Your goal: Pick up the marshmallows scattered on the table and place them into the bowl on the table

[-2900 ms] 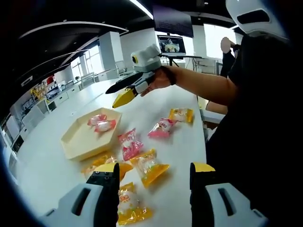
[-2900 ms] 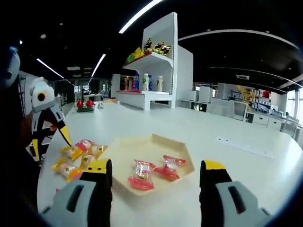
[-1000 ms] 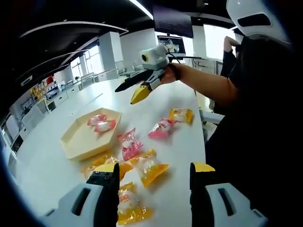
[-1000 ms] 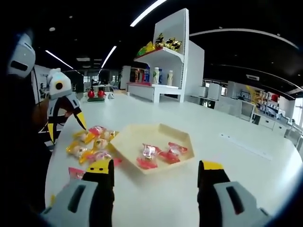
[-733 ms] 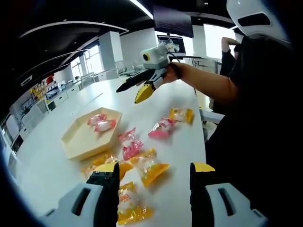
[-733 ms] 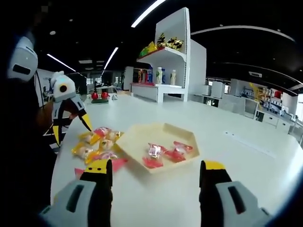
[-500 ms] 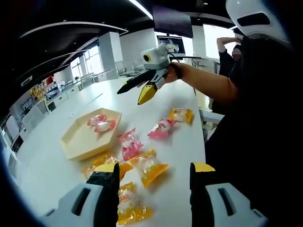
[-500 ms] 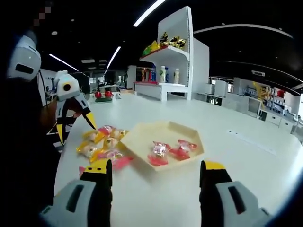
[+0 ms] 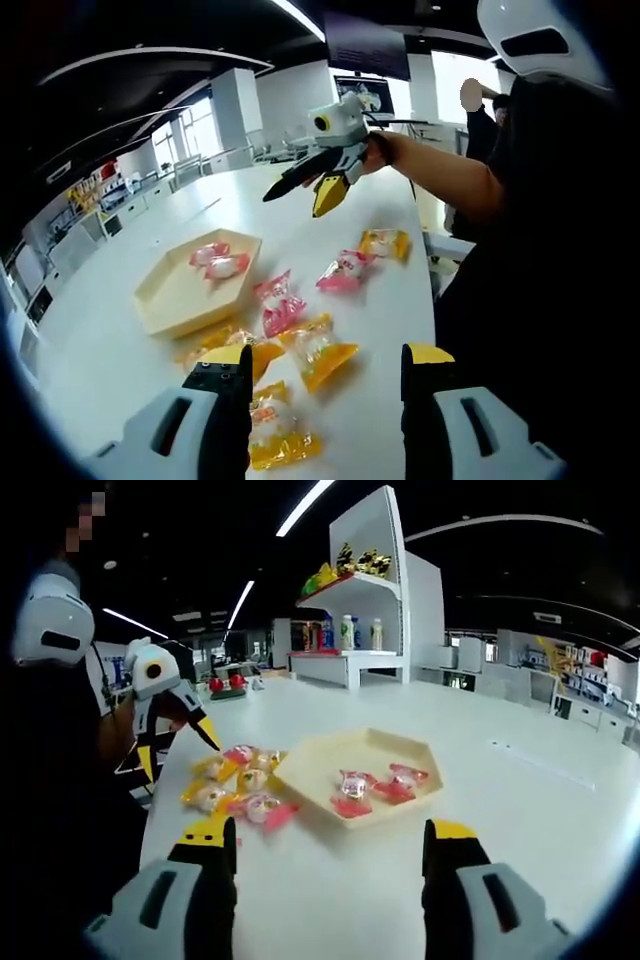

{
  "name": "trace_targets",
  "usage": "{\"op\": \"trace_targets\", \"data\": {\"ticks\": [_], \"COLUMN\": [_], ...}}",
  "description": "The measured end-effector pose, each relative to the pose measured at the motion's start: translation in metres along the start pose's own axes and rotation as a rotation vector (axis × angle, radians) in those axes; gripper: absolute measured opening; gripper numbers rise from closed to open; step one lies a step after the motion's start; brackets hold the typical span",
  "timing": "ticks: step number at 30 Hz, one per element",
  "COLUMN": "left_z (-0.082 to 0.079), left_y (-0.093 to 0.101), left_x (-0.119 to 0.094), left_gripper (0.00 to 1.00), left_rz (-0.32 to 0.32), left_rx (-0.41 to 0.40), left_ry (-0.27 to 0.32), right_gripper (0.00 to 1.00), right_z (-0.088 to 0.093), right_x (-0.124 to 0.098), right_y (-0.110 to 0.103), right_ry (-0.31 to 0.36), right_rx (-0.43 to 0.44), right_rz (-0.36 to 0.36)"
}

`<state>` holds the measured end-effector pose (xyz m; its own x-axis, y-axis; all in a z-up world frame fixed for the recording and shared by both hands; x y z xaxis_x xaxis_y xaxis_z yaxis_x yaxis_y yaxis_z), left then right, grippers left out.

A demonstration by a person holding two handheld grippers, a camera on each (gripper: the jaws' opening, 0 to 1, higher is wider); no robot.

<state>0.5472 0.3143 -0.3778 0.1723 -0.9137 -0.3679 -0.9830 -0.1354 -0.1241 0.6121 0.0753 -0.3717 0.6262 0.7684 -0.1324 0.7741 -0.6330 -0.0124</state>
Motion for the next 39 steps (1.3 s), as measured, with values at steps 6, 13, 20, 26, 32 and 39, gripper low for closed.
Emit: {"op": "trace_targets", "data": {"ticks": [6, 13, 20, 26, 32, 39], "left_z": [-0.003, -0.004, -0.005, -0.007, -0.005, -0.003], "left_y": [-0.002, -0.002, -0.004, -0.006, -0.005, -0.006], "left_x": [0.0, 0.002, 0.006, 0.007, 0.008, 0.004], "left_gripper": [0.6, 0.6, 0.6, 0.6, 0.6, 0.6], "left_rz": [0.0, 0.012, 0.025, 0.027, 0.04, 0.031], "left_rx": [0.004, 0.01, 0.011, 0.01, 0.012, 0.007], "left_ry": [0.003, 0.005, 0.004, 0.011, 0.006, 0.002], "right_gripper": [0.76, 0.75, 0.75, 0.74, 0.75, 0.75], "right_z": [0.001, -0.003, -0.012, -0.01, -0.009, -0.009], "right_x": [-0.006, -0.011, -0.012, -0.015, -0.024, -0.021], "right_y": [-0.001, -0.004, -0.01, -0.019, -0.019, -0.024], "right_ry": [-0.003, 0.015, 0.068, 0.055, 0.044, 0.036], "right_rx": [0.006, -0.029, 0.027, 0.024, 0.019, 0.014], "right_rz": [0.003, 0.014, -0.001, -0.016, -0.017, -0.034]}}
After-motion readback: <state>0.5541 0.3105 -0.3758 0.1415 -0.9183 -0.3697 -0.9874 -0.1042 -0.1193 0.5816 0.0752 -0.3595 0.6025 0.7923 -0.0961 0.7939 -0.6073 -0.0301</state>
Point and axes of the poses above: the point that each gripper's makers call its tool centre point, and the gripper's own axes: x roughly forward along the fingers, y roughly to its right, z roughly out of its underside, the point moved 5 cm from there along -x, roughly backward along the fingers, and after that the axes turned 11 degrees about y, right-handed, at the moved point
